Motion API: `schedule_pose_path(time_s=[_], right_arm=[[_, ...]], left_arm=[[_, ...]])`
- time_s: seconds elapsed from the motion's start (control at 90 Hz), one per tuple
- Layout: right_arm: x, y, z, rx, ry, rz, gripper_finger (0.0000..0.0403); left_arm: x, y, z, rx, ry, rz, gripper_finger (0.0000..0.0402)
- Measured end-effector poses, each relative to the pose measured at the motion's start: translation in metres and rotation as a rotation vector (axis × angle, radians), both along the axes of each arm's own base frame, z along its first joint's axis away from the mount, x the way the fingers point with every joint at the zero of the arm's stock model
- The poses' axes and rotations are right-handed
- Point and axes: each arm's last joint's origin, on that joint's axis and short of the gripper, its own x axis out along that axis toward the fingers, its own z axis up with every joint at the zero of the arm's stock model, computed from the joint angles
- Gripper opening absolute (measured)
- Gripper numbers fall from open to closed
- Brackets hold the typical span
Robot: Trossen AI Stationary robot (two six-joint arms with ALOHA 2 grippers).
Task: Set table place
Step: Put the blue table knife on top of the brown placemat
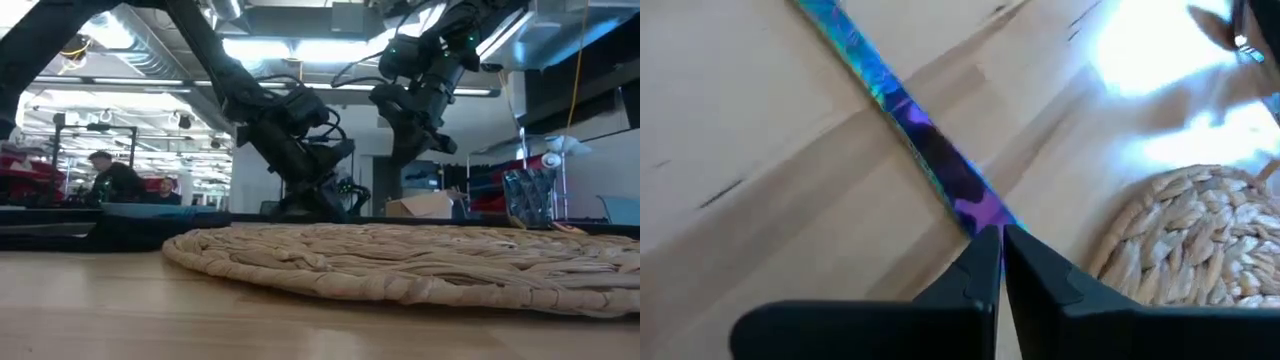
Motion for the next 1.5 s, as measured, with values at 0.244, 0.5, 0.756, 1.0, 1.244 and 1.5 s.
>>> schedule_pose_path(time_s=[0.244,0.5,0.756,1.0,1.244,1.5], right_arm=[[0.001,0.002,0.0,0.001,0.002,0.006,0.0001],[0.006,0.005,-0.001,-0.006,-0.002,-0.064,0.0001],[0.02,-0.001,-0.045,0.114,-0.07,-0.208,0.001],[0.013,0.004,-0.084,0.201,-0.132,-0.307,0.0085],[0.004,0.01,-0.114,0.265,-0.26,-0.42,0.0106],[0.012,0.015,-0.125,0.273,-0.341,-0.43,0.01]], left_arm=[[-0.001,0.0,-0.007,0.002,0.033,0.012,0.0],[0.0,0.001,-0.011,0.006,0.047,0.017,0.0],[-0.001,0.0,-0.017,-0.001,0.073,0.014,0.0],[-0.001,0.0,-0.018,-0.012,0.077,0.016,0.0],[-0.002,0.0,-0.019,-0.014,0.083,0.016,0.0],[-0.003,0.001,-0.02,-0.008,0.088,0.007,0.0]])
